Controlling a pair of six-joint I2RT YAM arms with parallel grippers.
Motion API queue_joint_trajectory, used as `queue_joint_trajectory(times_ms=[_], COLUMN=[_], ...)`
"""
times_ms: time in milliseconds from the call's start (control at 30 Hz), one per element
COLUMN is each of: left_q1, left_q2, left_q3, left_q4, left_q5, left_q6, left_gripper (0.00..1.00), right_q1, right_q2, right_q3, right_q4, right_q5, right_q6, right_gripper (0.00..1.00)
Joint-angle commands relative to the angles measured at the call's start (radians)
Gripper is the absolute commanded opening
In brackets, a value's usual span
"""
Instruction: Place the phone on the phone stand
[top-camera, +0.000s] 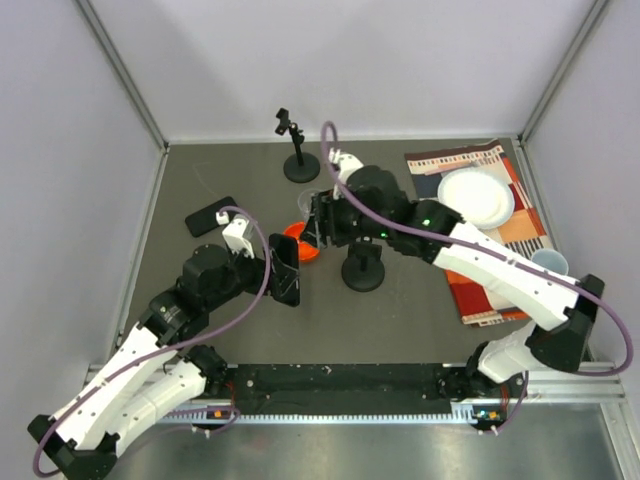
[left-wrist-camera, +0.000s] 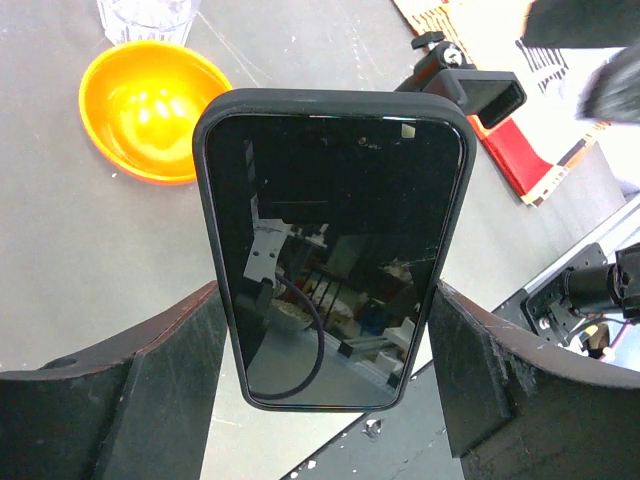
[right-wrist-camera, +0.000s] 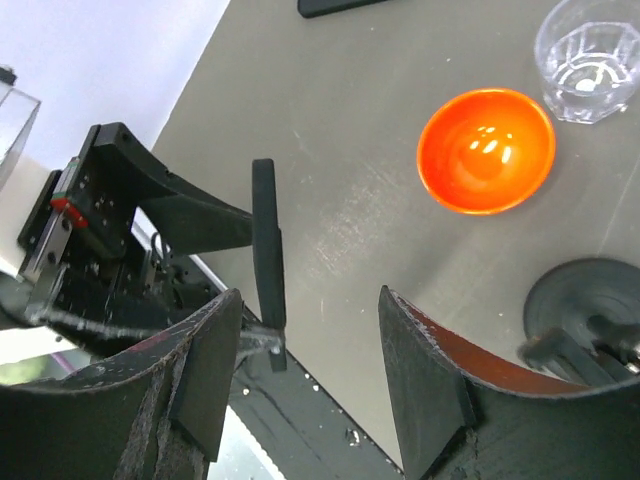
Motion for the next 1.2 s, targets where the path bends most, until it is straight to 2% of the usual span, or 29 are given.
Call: queue_joint_trajectory(times_ms=[0, 267, 433, 533, 667, 733, 800, 833, 867, 933, 1033, 1067, 1167], left_q1=[0.001, 0.001, 0.001, 0.001, 0.001, 0.001, 0.001, 0.001, 0.001, 0.001, 0.001, 0.001, 0.001], left_q2=[-0.037, -0.080, -0.085, -0.084, -0.096, -0.102, -0.116, -0.125, -0.151, -0.192, -0.241, -0.257, -0.255], left_q3=[0.003, -0.011, -0.011, -0.012, -0.006, 0.006, 0.021, 0.023, 0.023, 0.003, -0.032, -0.045, -0.098], left_q4=[0.116, 0.119, 0.119, 0.118, 0.109, 0.093, 0.063, 0.059, 0.069, 0.116, 0.232, 0.263, 0.394], left_q5=[0.047, 0.061, 0.072, 0.076, 0.090, 0.109, 0.124, 0.153, 0.173, 0.260, 0.401, 0.462, 0.530], left_q6=[0.053, 0.062, 0.064, 0.065, 0.069, 0.067, 0.043, 0.035, 0.020, -0.009, -0.066, -0.095, -0.152], left_gripper=[0.00, 0.00, 0.00, 0.00, 0.00, 0.02, 0.27, 0.56, 0.65, 0.75, 0.77, 0.86, 0.88], right_q1=[0.063, 0.114, 0.134, 0.134, 0.134, 0.132, 0.131, 0.128, 0.115, 0.077, 0.011, -0.007, -0.064], right_q2=[0.072, 0.159, 0.181, 0.178, 0.152, 0.104, 0.052, 0.000, -0.034, -0.127, -0.259, -0.328, -0.458], right_q3=[0.100, 0.128, 0.119, 0.101, 0.055, 0.027, -0.040, -0.065, -0.111, -0.192, -0.307, -0.365, -0.476], right_q4=[0.000, 0.005, 0.060, 0.098, 0.161, 0.181, 0.229, 0.247, 0.258, 0.311, 0.353, 0.367, 0.413], right_q5=[0.064, 0.071, 0.035, 0.000, -0.018, -0.007, -0.007, -0.016, -0.022, -0.108, -0.221, -0.249, -0.362], right_q6=[0.024, 0.038, 0.047, 0.050, 0.046, 0.012, -0.038, -0.055, -0.068, -0.092, -0.112, -0.123, -0.169], right_gripper=[0.58, 0.58, 0.49, 0.30, 0.00, 0.00, 0.00, 0.00, 0.00, 0.00, 0.00, 0.00, 0.00])
